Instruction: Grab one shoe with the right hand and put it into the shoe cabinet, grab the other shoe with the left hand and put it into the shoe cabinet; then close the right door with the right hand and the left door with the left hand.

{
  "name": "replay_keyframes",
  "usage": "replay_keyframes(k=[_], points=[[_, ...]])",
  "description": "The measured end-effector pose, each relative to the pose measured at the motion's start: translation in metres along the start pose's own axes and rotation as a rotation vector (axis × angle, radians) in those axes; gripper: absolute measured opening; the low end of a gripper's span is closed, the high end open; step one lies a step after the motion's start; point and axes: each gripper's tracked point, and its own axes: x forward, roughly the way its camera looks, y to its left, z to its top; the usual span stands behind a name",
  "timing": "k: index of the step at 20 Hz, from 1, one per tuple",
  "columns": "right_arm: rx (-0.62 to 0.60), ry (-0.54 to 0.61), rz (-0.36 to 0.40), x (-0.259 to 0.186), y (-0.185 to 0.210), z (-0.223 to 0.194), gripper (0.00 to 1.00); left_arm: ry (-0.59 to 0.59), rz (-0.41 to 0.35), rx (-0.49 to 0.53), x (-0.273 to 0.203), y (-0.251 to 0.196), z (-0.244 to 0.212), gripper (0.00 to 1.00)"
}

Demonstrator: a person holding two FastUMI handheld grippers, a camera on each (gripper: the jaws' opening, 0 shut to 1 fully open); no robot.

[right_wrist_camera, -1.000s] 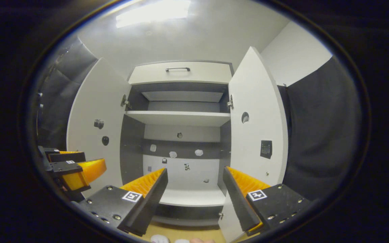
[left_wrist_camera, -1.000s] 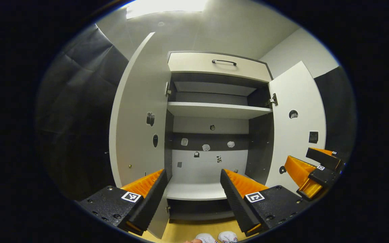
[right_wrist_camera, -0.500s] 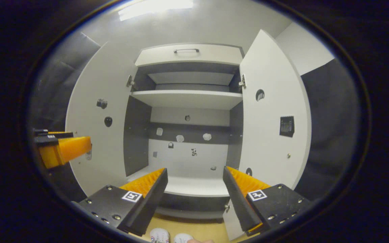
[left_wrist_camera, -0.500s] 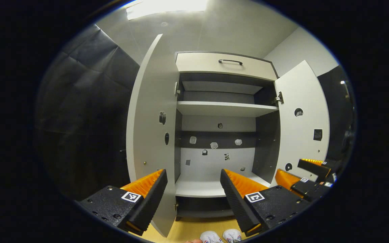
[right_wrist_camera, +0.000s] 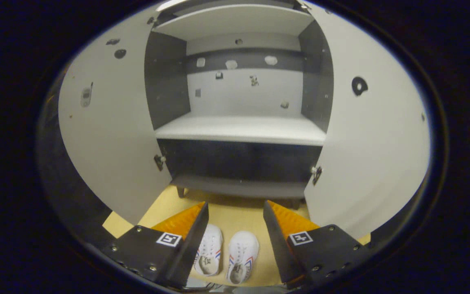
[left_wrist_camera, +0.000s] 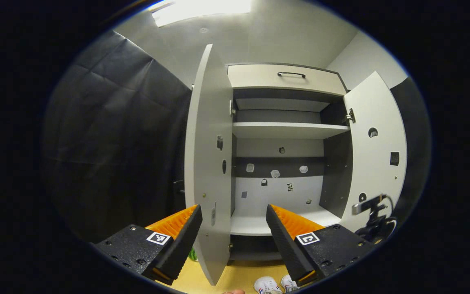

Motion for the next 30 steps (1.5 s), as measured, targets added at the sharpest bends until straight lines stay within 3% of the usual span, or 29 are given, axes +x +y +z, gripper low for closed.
replay_keyframes(k=[1,2,4,5,6,11,12,14,19,20,23,24,26,29,30], points=[[0.004,0.085,0.000,0.011,0.000,-0.024,0.81,0.006,0.010,0.000,-0.002,0.004,-0.002,0.96],[0.009,0.160,0.011,0.018,0.002,-0.051,0.70,0.009,0.021,0.000,-0.003,0.008,-0.003,0.93],[0.025,0.276,0.017,0.036,0.001,-0.090,0.64,0.018,0.041,0.000,-0.007,0.016,-0.007,0.96],[0.032,0.320,0.017,0.045,0.000,-0.104,0.64,0.022,0.050,0.002,-0.009,0.022,-0.009,0.93],[0.035,0.370,0.011,0.049,-0.004,-0.114,0.70,0.026,0.061,0.005,-0.010,0.026,-0.010,0.93],[0.060,0.545,0.001,0.080,-0.013,-0.180,0.70,0.047,0.094,-0.001,-0.013,0.041,-0.018,0.96],[0.064,0.564,-0.003,0.087,-0.012,-0.196,0.70,0.051,0.099,-0.002,-0.013,0.043,-0.019,0.93],[0.067,0.593,-0.014,0.098,-0.014,-0.213,0.70,0.058,0.106,-0.001,-0.011,0.047,-0.022,0.99],[0.080,0.658,-0.024,0.105,-0.015,-0.221,0.70,0.069,0.105,-0.009,-0.006,0.047,-0.028,0.96],[0.079,0.671,-0.024,0.105,-0.015,-0.222,0.64,0.071,0.102,-0.014,-0.004,0.046,-0.029,0.96],[0.066,0.695,-0.047,0.109,-0.025,-0.227,0.64,0.077,0.090,-0.023,-0.001,0.042,-0.032,0.96],[0.072,0.699,-0.040,0.107,-0.025,-0.224,0.41,0.076,0.089,-0.023,0.000,0.041,-0.032,0.96],[0.078,0.723,-0.019,0.105,-0.025,-0.223,0.42,0.076,0.087,-0.025,0.002,0.041,-0.033,0.96],[0.061,0.753,-0.037,0.108,-0.027,-0.225,0.30,0.077,0.083,-0.040,0.003,0.039,-0.034,0.96],[0.043,0.756,-0.038,0.106,-0.026,-0.224,0.30,0.076,0.083,-0.044,0.004,0.039,-0.033,0.96]])
